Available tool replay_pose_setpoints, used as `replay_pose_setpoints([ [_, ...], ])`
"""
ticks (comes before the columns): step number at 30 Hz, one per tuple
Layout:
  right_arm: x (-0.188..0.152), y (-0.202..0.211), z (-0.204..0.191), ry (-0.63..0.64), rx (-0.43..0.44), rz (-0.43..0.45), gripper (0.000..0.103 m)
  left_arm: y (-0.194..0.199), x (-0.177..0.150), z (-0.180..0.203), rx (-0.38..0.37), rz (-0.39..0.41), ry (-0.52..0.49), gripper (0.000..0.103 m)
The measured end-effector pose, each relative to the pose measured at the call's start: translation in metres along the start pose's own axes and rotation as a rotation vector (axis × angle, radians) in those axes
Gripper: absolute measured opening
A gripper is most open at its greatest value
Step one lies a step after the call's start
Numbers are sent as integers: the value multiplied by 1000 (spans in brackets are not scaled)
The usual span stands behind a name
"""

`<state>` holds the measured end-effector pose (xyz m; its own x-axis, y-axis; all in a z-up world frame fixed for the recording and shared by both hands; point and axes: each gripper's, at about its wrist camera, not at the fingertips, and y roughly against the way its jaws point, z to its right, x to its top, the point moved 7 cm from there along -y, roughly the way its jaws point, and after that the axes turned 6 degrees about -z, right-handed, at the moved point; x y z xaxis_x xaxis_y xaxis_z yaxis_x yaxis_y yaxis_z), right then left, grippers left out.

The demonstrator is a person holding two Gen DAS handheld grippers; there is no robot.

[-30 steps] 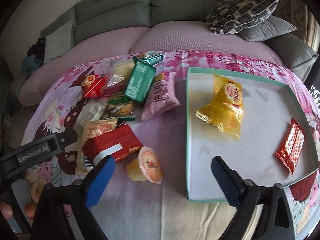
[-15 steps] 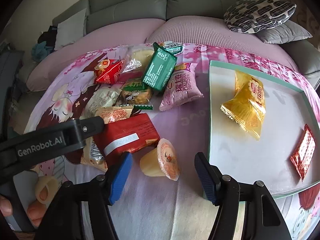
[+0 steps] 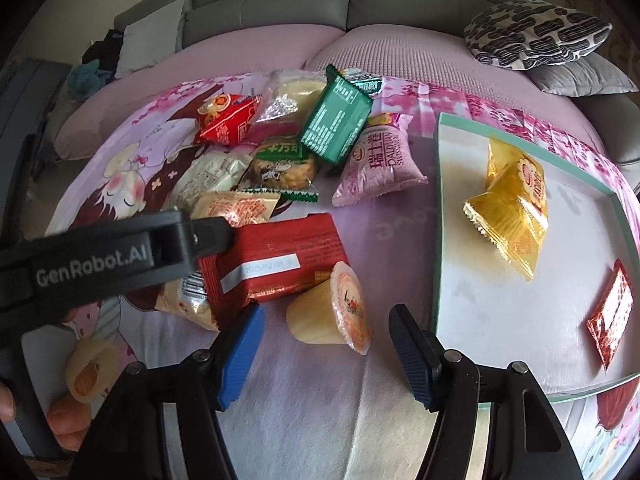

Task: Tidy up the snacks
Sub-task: 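Grasp the tan biscuit bag with the left tool while the right tool grasps the orange jelly cup, then lift the biscuit bag with the left tool while the right tool lifts the jelly cup toward the tray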

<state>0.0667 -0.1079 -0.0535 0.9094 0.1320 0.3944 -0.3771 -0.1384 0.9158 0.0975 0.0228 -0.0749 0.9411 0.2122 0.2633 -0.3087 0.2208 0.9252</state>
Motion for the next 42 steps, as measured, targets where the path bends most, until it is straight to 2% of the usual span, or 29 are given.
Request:
replay_pose_setpoints([
  [7, -2, -8, -1, 7, -24, -21, 68, -15, 1, 5, 22, -30, -6, 95],
  [9, -2, -8, -1, 9, -23, -16, 58, -20, 1, 7, 40, -37, -10, 95],
  [11, -1, -7, -1, 10, -24, -12, 57, -19, 2, 9, 49, -32, -13, 95],
  [14, 0, -7, -1, 7, -20, -9, 47, -17, 2, 7, 49, -23, -4, 78],
  [21, 0, -6, 4, -22, -3, -5, 46, -11, 3, 4, -3, -18, 8, 44],
  [27, 2, 0, 10, -57, 12, 11, 43, -4, 3, 1, -15, -4, 9, 38],
  [42, 8, 19, 16, -91, 56, 68, 41, 34, 5, 5, -31, 84, 3, 37],
])
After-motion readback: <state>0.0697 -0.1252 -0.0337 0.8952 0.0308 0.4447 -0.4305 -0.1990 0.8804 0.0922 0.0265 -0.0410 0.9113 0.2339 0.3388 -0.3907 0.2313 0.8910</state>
